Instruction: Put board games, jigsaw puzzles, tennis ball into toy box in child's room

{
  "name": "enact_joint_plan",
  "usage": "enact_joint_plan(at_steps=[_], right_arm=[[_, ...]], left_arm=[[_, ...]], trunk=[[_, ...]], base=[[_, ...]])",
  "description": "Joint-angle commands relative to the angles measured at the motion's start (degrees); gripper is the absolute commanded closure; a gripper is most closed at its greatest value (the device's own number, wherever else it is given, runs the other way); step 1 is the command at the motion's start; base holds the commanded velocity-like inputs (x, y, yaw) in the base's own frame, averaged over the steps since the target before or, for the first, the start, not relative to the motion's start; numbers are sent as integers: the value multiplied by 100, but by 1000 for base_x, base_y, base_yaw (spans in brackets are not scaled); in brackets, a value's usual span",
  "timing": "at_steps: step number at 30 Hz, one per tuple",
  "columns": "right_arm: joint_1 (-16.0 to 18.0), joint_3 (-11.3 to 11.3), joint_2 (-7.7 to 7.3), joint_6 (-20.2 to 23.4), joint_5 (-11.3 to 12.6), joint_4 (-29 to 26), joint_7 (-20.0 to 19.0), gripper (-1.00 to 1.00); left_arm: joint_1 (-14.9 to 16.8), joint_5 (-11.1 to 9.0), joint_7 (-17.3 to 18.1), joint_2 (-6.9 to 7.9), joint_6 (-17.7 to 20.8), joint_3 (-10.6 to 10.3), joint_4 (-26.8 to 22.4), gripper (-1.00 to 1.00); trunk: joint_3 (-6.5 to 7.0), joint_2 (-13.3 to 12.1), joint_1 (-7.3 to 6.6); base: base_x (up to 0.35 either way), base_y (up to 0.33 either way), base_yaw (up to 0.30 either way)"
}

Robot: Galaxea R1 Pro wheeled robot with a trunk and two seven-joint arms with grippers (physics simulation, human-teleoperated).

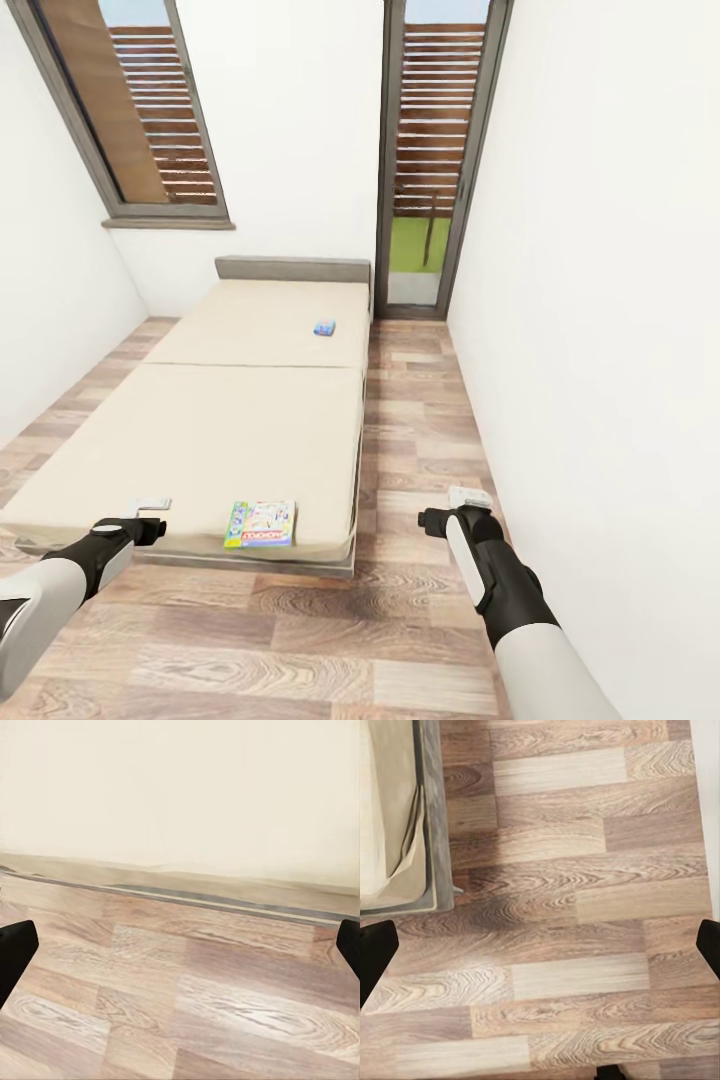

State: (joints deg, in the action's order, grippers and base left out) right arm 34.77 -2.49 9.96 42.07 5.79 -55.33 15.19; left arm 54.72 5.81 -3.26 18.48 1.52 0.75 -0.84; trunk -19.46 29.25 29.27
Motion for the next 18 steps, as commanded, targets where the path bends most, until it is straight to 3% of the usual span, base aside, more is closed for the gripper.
enact_joint_plan(at_steps=[1, 18], right_arm=[[4, -9, 4, 13, 61, -6, 45, -100], [4, -9, 4, 12, 63, -4, 42, -100]], left_arm=[[3, 60, -16, 0, 16, -5, -3, -100], [-25, 52, -17, -2, 15, -161, 5, -100]], trunk=[[1, 8, 3], [164, 8, 3]], base=[[0, 0, 0], [0, 0, 0]])
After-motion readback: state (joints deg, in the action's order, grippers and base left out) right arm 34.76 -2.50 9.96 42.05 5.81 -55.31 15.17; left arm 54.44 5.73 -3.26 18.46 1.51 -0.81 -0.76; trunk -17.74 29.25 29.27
